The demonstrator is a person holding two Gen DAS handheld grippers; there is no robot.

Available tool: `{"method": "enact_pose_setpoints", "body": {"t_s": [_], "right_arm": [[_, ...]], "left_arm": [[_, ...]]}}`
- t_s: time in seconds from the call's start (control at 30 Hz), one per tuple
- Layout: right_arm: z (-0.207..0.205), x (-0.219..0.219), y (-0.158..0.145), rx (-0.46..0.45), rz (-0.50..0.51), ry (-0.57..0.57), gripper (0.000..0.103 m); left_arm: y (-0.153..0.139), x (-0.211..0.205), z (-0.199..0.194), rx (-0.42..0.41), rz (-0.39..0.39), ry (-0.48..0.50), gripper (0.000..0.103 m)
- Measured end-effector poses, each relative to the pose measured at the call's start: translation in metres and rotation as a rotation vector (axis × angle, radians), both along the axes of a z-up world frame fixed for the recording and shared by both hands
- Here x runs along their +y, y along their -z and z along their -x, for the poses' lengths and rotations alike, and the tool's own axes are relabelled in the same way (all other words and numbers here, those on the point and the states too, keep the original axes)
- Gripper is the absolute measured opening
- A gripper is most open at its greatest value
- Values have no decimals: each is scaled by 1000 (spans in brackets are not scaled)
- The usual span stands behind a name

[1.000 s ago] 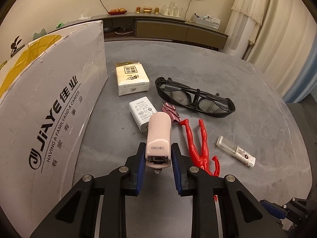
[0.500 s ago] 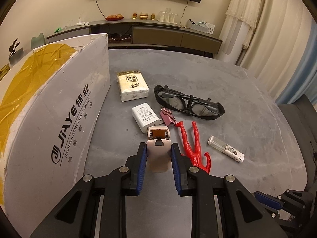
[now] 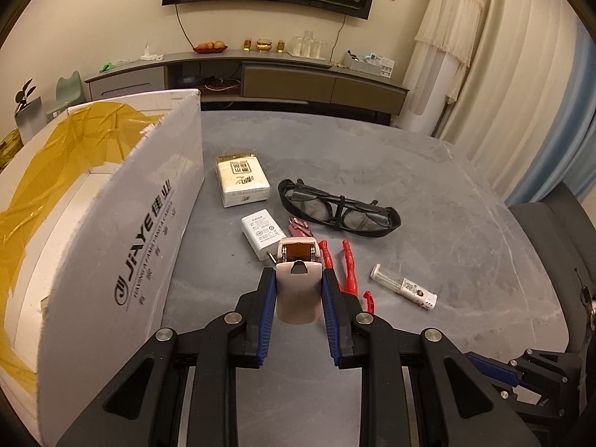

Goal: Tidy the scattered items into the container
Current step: 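Carry the pink stapler and green tape roll over the white box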

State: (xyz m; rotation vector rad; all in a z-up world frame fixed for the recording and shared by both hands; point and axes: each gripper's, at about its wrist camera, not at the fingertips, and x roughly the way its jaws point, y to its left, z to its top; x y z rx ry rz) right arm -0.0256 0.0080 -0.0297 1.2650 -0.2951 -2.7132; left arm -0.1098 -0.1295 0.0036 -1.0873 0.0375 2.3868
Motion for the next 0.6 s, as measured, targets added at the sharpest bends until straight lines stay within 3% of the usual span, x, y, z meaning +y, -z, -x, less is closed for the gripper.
{"method": "enact_pose_setpoints", "body": {"t_s": [0.6], "right_arm": [[18,-61,-9,28,-39,-85,14]], "left_arm": [[-44,-78,-9,59,-113,-74,25]]}}
